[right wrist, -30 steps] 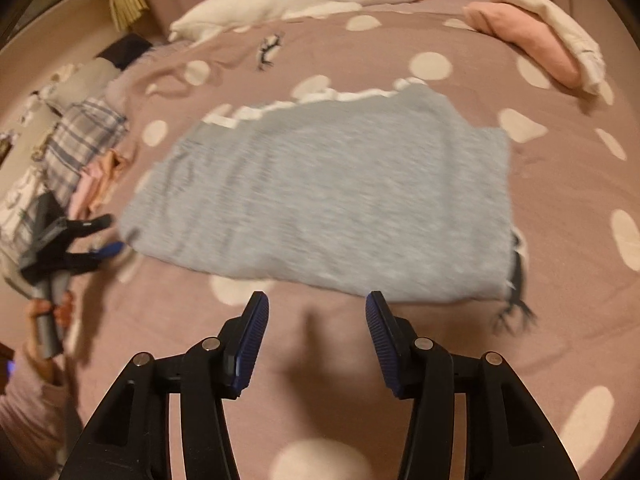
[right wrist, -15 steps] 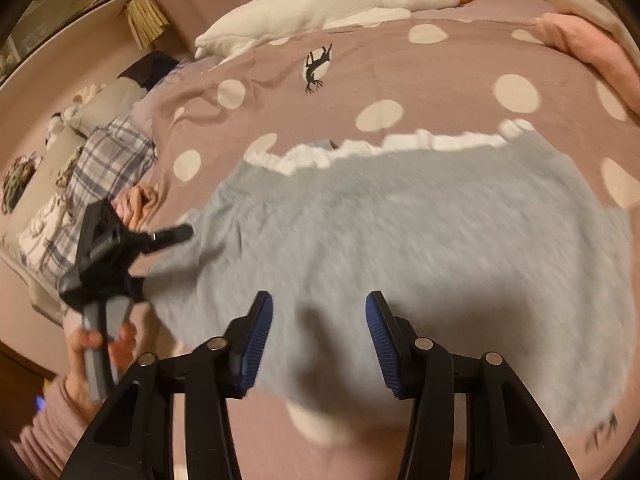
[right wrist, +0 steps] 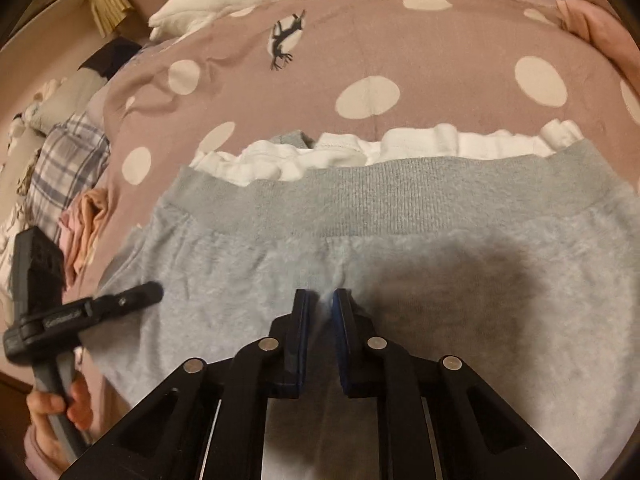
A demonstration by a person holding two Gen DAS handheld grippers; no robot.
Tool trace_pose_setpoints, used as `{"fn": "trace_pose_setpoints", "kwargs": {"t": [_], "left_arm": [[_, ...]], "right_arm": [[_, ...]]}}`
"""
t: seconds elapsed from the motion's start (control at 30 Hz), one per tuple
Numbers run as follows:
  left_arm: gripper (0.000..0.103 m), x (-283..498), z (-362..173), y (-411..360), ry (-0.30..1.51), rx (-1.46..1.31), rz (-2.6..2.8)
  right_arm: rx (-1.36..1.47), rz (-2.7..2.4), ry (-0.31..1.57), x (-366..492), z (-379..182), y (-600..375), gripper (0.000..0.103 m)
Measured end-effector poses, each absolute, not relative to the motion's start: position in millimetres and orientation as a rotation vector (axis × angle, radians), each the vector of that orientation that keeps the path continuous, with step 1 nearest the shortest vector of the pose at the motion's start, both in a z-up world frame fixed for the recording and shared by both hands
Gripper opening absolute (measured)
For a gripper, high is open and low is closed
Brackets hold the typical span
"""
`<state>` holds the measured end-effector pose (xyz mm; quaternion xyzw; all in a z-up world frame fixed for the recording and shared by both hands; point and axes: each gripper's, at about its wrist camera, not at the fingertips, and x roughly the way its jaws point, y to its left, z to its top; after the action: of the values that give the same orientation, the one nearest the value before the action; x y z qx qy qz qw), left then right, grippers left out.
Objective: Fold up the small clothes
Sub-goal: 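Grasp the folded sweatshirt edge with the left gripper and lift it, then fold the held edge across the sweatshirt with the left gripper and release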
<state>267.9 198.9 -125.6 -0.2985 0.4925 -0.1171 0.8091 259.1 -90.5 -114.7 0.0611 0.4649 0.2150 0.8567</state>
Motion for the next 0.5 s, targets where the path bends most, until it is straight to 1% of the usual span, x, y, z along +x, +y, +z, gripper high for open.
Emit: {"fn": "trace_pose_setpoints", "kwargs": {"t": [0.13, 0.27, 0.4, 0.5], "left_arm": [[0.013, 267, -111, 190, 1.026, -0.620, -0.273], [0.011, 266, -92, 172, 1.004, -0.592, -0.288], [0.011, 264, -62, 138, 0.961, -0.506, -0.337], [0.011, 263, -42, 101, 0.939, -0.411, -0.393]], "right_arm": [[0.064, 0.513, 0.946, 221, -108, -88, 0.015], [0.020, 0.514, 1.010, 215, -138, -87, 0.015], [0.237, 0.563, 1.030, 216, -133, -115, 0.015], [0.361, 0.586, 0.931, 204, -117, -148, 0.015]]}}
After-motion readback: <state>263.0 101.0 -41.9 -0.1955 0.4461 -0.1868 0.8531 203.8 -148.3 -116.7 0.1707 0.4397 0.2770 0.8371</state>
